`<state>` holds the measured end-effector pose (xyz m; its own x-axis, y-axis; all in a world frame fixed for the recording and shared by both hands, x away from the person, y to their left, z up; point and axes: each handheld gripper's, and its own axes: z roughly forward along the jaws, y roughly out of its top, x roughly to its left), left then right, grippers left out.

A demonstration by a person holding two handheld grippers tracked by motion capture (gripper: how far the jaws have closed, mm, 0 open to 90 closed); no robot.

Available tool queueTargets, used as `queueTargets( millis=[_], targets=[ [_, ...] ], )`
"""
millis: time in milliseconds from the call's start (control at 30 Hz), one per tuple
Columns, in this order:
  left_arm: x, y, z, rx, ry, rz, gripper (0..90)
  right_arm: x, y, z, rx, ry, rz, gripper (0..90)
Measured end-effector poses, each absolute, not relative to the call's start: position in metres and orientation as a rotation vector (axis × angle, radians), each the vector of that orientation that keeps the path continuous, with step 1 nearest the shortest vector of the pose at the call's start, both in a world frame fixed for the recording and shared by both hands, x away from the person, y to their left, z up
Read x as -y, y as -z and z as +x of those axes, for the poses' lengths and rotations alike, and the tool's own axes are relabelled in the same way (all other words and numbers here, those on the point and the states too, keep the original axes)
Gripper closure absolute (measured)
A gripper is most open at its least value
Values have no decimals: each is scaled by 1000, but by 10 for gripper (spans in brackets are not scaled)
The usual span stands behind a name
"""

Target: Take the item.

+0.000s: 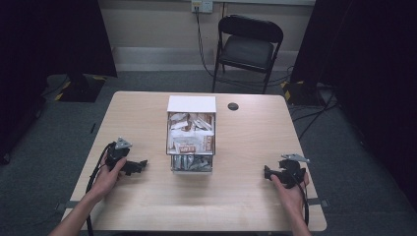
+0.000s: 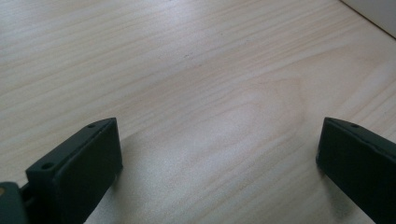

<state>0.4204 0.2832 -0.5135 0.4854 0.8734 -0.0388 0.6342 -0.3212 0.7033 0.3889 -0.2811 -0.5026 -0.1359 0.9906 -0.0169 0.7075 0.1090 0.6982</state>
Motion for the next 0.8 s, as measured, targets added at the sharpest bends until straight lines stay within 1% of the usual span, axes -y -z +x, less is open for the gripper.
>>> queueTargets(
  millis=[167,200,767,800],
  targets=[
    [-283,514,420,-1239,-463,2067,0,281,502,388,-1908,-757,1647,65],
    [-283,514,420,-1239,-463,2067,0,279,501,387,-1918,-771,1635,135],
    [-283,513,420,-1236,-461,2072,0,270,484,385,-1979,-861,1615,183],
    [-283,514,420,-1243,-461,2058,0,268,482,384,-1983,-868,1605,209]
  ],
)
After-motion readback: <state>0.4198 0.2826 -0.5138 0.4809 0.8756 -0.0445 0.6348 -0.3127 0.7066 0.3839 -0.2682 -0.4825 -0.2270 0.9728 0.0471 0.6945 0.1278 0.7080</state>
